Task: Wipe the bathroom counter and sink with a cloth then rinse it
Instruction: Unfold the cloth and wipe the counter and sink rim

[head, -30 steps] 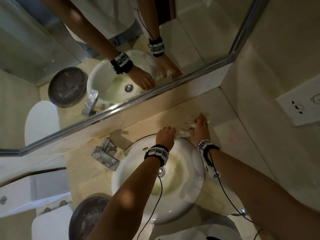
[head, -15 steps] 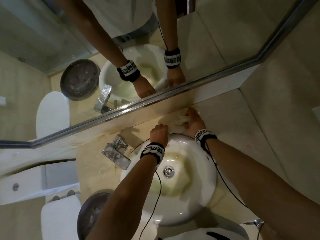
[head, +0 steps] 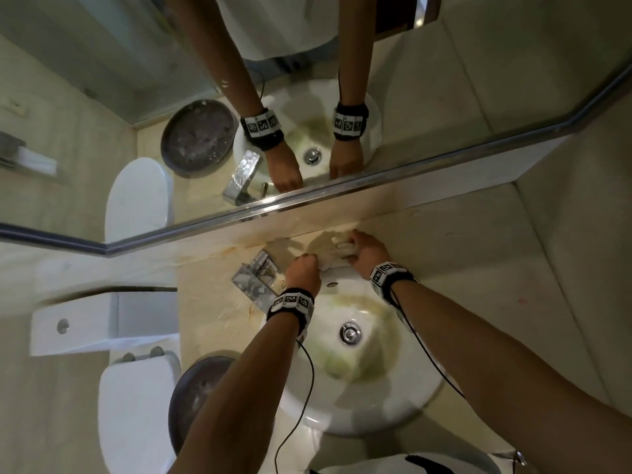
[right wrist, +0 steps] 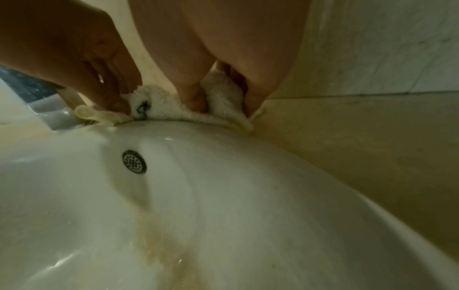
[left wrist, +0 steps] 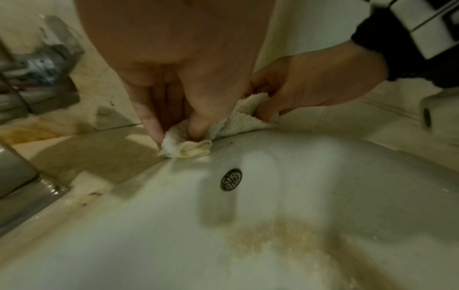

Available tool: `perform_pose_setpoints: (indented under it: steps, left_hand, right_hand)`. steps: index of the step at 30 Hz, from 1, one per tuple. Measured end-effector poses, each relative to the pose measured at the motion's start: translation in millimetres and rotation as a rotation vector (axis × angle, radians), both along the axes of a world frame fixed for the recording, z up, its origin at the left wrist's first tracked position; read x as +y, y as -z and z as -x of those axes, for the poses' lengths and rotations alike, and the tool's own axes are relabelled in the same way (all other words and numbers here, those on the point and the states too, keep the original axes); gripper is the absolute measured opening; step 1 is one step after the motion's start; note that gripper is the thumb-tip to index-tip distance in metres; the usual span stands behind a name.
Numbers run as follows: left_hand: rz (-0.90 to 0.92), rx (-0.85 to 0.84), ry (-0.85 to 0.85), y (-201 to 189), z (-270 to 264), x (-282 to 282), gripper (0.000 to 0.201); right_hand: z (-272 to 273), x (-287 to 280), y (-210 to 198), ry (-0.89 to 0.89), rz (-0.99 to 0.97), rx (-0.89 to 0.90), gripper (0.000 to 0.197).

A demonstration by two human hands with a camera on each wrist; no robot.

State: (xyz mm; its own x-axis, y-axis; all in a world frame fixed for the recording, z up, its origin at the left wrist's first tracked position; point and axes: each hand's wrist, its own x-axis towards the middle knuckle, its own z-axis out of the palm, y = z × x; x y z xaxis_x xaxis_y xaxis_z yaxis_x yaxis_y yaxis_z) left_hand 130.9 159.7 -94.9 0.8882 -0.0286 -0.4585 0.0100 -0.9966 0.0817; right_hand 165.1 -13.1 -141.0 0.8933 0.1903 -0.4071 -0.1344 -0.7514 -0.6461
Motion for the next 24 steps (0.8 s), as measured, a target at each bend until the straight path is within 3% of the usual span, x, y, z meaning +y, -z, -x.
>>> perform_pose_setpoints:
  steps: [7, 13, 20, 24]
  left_hand:
    - [-0.04, 0.022, 0.092, -21, 16, -11, 0.021]
    - [0.007, -0.01, 0.156, -27, 33, -32, 0.02]
    - [0.116, -0.093, 0.269, -34, 39, -87, 0.022]
    - [0.108, -0.073, 0.36, -30, 38, -113, 0.026]
  right_hand:
    - [29, -13, -16, 0.084, -0.027, 0.05, 0.048]
    - [65, -42, -29, 0.166, -0.055, -0.064, 0.04]
    - [84, -98, -32, 0.482, 0.035, -0.186, 0.032]
    - [96, -117, -15, 0.556, 0.085, -0.117, 0.035]
